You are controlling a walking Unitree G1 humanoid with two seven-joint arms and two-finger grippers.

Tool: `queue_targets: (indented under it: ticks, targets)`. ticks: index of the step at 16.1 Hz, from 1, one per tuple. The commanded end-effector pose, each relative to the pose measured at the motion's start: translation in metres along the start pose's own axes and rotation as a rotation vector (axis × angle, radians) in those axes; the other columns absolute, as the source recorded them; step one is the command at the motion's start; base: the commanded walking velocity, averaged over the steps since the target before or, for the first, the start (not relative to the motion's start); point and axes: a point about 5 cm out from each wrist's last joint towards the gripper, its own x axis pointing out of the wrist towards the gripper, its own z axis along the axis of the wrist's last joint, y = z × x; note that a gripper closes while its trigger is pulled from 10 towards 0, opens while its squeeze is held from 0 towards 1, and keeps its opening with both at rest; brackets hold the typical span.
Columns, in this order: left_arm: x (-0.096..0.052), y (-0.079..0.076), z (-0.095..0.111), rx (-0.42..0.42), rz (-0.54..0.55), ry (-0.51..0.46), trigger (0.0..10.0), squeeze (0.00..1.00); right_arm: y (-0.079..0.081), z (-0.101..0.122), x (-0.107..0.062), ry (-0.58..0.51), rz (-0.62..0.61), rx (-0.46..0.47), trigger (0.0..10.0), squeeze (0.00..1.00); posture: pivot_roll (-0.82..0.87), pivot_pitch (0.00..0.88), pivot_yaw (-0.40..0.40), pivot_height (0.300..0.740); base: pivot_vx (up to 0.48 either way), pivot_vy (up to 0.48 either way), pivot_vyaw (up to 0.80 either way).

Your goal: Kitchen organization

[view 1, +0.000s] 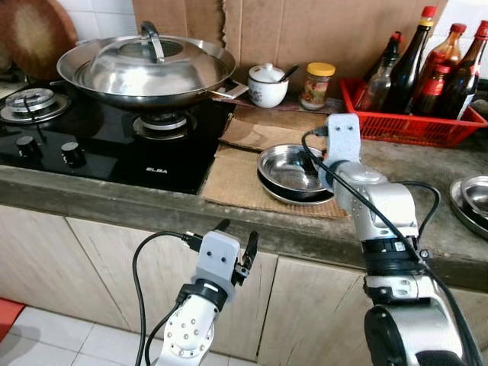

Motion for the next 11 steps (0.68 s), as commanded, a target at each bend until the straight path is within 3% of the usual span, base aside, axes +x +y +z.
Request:
queue_targets:
  ticks: [1, 6, 11]
  targets:
    - [-0.001, -0.002, 0.002, 0.004, 0.007, -0.001, 10.0, 0.0, -0.006, 0.005, 0.002, 0.015, -0.033, -0.009, 10.0, 0.0, 0.08, 0.011, -0.08, 0.74, 0.0, 0.0, 0.0]
    - [0.0, -0.003, 0.003, 0.001, 0.006, -0.004, 10.0, 0.0, -0.022, 0.007, 0.006, 0.013, -0.127, 0.009, 10.0, 0.0, 0.08, 0.013, -0.075, 0.74, 0.0, 0.0, 0.0]
    - [0.0, -0.001, 0.002, -0.001, 0.007, -0.001, 10.0, 0.0, -0.02, 0.005, 0.006, 0.04, -0.137, -0.005, 10.0, 0.0, 0.08, 0.014, -0.074, 0.74, 0.0, 0.0, 0.0]
